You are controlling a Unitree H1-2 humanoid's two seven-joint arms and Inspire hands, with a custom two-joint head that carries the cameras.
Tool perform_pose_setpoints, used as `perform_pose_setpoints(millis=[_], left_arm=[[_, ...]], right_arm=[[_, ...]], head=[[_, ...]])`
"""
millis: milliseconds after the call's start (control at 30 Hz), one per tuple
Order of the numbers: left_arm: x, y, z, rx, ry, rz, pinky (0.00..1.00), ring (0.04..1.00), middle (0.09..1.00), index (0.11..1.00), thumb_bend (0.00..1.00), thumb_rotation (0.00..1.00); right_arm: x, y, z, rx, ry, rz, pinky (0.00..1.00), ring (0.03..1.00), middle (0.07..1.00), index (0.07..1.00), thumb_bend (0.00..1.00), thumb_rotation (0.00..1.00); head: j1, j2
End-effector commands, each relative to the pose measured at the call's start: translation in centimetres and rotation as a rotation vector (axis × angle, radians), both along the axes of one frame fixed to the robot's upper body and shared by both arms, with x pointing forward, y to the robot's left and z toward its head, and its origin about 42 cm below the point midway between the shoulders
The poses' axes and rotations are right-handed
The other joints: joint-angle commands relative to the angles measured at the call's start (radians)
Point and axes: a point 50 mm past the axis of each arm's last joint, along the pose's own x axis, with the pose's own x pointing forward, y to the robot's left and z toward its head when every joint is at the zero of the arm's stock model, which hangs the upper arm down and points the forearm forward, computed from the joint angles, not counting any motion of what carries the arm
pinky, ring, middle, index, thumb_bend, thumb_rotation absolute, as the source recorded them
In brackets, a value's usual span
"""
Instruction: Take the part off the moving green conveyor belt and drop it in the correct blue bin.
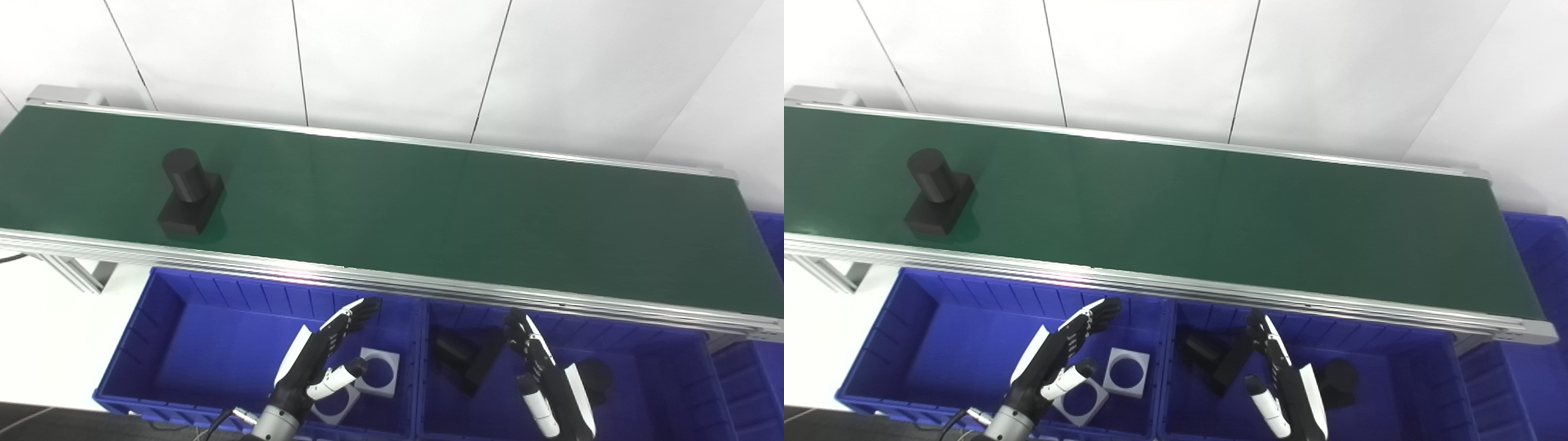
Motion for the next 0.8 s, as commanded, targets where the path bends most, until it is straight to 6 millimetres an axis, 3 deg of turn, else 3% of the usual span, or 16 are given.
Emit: perform_pose_setpoints(millis=[0,233,467,600,767], left_arm=[[0.7,-0.3,0.7,-0.023,-0.059,0.000,0.86,0.883,0.877,0.857,0.83,0.83],[0.8,-0.6,0.2,-0.015,-0.045,-0.001,0.86,0.883,0.875,0.856,0.86,0.81],[0.9,-1.1,0.0,-0.025,-0.036,-0.014,0.85,0.878,0.875,0.856,0.85,0.77],[1.0,-1.5,-0.1,-0.031,-0.035,-0.010,0.80,0.851,0.859,0.840,0.86,0.76],[1.1,-2.0,-0.2,-0.037,-0.031,-0.009,0.81,0.847,0.849,0.838,0.86,0.75]], right_arm=[[0.2,-0.2,0.6,0.003,-0.068,0.015,0.89,0.916,0.915,0.952,0.78,0.91],[0.2,-0.6,0.1,-0.012,-0.077,0.022,0.89,0.901,0.911,0.943,0.77,0.88],[0.2,-1.2,-0.2,0.010,-0.074,0.019,0.90,0.906,0.912,0.946,0.76,0.86],[0.2,-1.5,-0.4,0.027,-0.066,0.015,0.93,0.925,0.934,0.963,0.72,0.90],[0.3,-1.9,-0.6,0.036,-0.066,0.009,0.93,0.929,0.937,0.974,0.70,0.92]], head=[[-0.002,-0.011],[0.022,-0.048],[0.118,-0.073],[0.143,-0.081],[0.185,-0.089]])
